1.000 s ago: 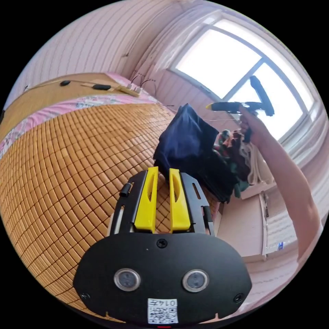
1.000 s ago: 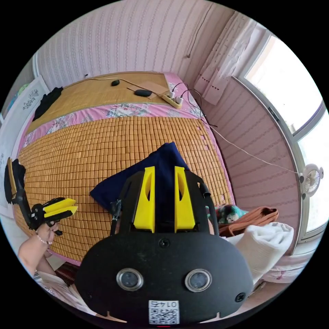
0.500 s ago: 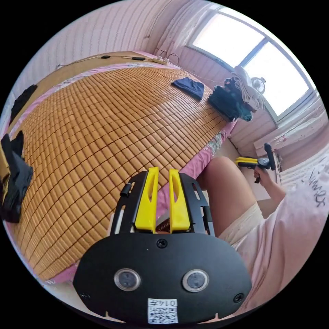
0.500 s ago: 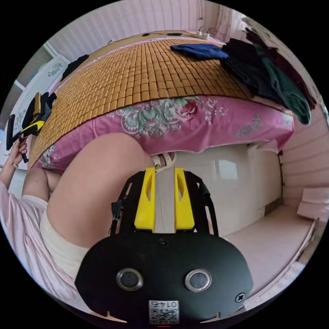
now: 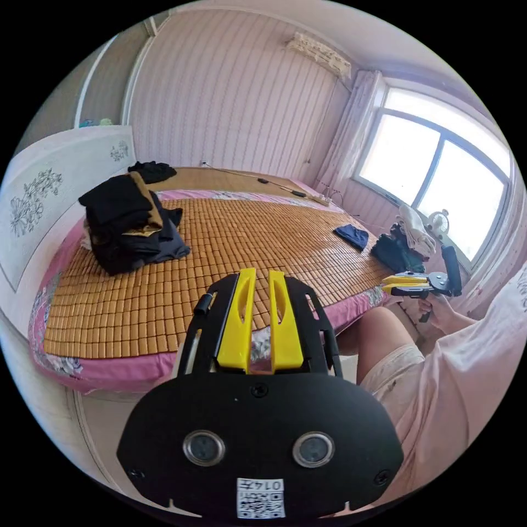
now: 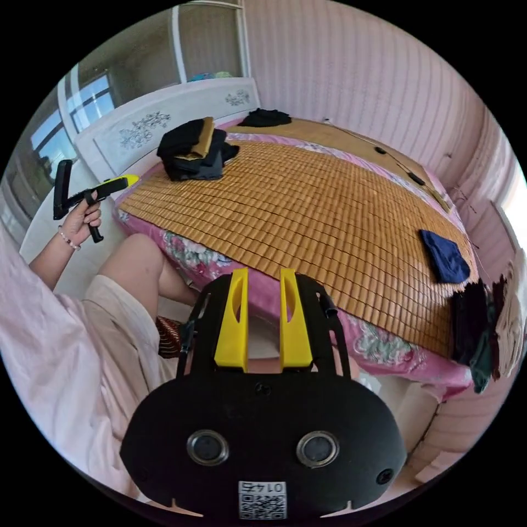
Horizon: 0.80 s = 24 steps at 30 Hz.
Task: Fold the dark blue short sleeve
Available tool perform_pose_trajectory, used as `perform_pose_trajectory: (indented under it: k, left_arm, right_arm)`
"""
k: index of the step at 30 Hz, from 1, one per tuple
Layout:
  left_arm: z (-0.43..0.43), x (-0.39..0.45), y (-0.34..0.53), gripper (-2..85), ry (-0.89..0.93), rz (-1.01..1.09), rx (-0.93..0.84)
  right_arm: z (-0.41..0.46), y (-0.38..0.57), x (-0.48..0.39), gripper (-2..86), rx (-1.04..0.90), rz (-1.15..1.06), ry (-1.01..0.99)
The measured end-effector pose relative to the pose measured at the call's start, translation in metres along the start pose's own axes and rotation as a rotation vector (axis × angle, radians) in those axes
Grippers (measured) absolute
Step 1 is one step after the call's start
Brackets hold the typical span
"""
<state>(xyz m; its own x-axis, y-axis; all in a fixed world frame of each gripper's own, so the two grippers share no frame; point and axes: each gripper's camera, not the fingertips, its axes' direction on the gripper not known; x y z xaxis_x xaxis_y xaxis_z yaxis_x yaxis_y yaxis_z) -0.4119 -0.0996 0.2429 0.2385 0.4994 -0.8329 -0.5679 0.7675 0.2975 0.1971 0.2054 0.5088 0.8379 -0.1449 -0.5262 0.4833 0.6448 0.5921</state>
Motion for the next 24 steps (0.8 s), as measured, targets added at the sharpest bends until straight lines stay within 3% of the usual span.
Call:
perform_pose_trajectory:
  k: [5, 11, 17, 24]
  left_arm:
    - [-0.049, -0.07, 0.043, 5.0, -0.052, -0.179, 0.087]
    - [-0.069, -0.135, 0.057, 5.9, -0.085, -0.305, 0.171]
    - [-0.082, -0.199, 0.029, 0.8, -0.217, -0.377, 0.241]
    - [-0.078, -0.274, -0.032, 5.3, -0.26, -0.43, 0.206]
  right_arm:
    - [0.029, -0.115, -0.102, 10.0, -0.033, -0.289, -0.157]
    - [0.054, -0.243, -0.207, 9.7, -0.038, -0.619, -0.071]
    - [0.094, -0.367, -0.261, 9.0, -0.077, -0.652, -0.063]
    - [0.152, -0.481, -0.306, 10.7, -0.067, -0.625, -0.034]
